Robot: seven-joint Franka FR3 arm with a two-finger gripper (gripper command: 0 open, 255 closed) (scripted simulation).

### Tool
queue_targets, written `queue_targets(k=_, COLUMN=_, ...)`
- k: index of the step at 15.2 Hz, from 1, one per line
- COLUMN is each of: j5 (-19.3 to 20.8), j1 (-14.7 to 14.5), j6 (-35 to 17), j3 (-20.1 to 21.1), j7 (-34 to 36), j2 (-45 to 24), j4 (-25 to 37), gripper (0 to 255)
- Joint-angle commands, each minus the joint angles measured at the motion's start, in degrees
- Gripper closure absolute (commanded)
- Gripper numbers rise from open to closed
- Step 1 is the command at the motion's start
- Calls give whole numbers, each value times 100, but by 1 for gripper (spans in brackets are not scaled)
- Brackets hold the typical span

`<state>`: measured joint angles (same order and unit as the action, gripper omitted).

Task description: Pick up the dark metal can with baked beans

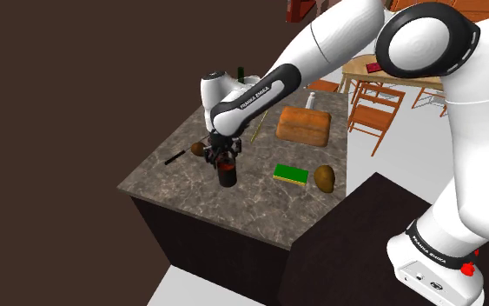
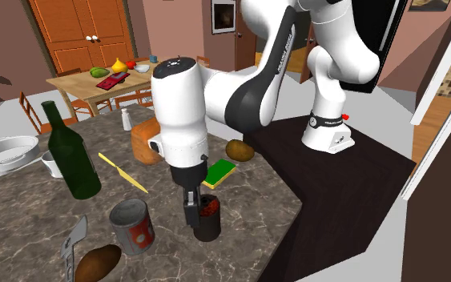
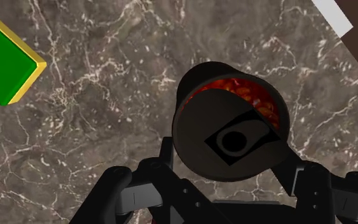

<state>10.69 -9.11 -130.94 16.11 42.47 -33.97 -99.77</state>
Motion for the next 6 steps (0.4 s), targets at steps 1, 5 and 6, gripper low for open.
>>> queue_targets(k=1, j5=-31, j1=16, j6=119, j3=22, j7=-23, j2=87, j4=36, gripper=255)
queue_targets(k=5, j5=-81, j1=39, j6=292, j3=56, j7=-51, j2=235, j4=64, gripper=255)
queue_targets(k=6, j5=-81, j1=39, j6=292, j3=55, j7=-51, j2=234, j4=65, gripper=255)
